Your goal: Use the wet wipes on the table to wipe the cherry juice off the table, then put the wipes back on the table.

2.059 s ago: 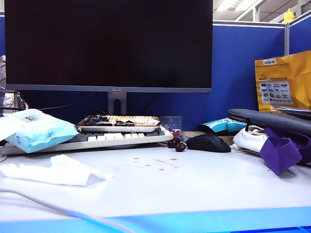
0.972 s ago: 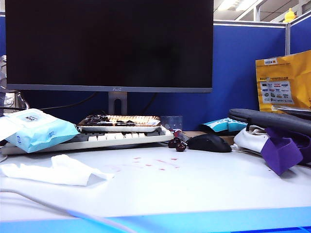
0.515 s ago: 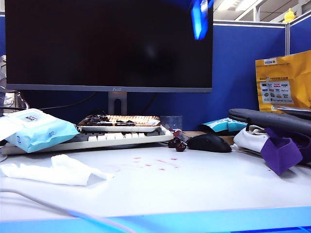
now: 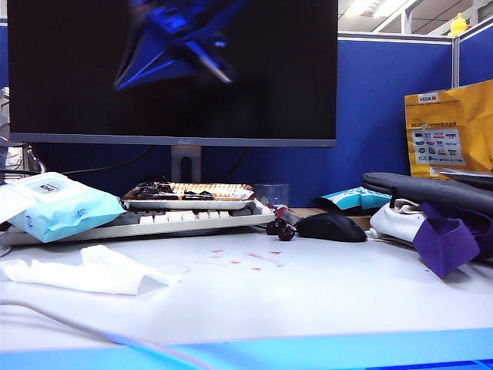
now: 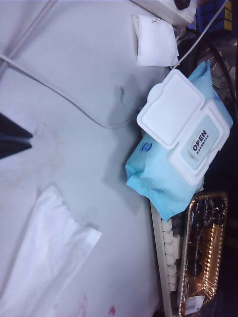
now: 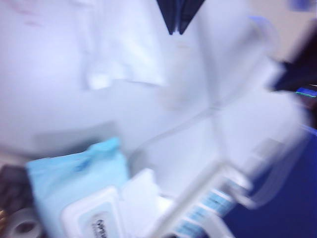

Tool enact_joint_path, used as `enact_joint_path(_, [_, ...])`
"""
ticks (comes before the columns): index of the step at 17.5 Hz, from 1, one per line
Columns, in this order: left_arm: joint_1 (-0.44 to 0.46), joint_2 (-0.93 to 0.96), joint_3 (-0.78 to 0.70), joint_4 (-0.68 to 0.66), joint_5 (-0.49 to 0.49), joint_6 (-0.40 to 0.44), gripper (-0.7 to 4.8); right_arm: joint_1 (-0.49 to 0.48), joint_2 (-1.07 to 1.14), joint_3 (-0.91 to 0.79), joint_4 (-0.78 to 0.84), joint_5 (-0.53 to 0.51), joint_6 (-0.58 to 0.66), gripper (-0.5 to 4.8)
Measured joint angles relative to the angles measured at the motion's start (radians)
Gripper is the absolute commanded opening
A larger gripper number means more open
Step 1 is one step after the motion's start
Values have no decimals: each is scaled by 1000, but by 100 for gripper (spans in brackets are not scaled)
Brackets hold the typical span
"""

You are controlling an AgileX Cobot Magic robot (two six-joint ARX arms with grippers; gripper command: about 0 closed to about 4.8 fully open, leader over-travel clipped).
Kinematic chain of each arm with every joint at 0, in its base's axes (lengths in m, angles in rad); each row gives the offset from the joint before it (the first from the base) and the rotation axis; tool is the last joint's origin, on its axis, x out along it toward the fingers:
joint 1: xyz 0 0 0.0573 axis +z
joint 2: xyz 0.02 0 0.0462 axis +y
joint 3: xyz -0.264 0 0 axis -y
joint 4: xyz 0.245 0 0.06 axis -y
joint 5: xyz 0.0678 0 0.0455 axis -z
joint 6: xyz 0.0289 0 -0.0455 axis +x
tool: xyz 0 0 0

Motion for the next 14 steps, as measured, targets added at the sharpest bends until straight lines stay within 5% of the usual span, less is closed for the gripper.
enact_joint_path(4, [0, 0, 0, 0, 0, 0, -4, 45, 133, 81, -119, 228, -99, -1])
enact_joint_path(8, [0, 0, 0, 0, 0, -1, -4, 49, 288, 101, -277, 240, -103, 1])
enact_joint_path(11, [0, 0, 0, 0, 0, -1, -4, 49, 323, 103, -298, 179, -106, 115])
enact_joint_path(14, [0, 0, 0, 0, 0, -2, -4, 60, 327, 124, -246, 159, -107, 118])
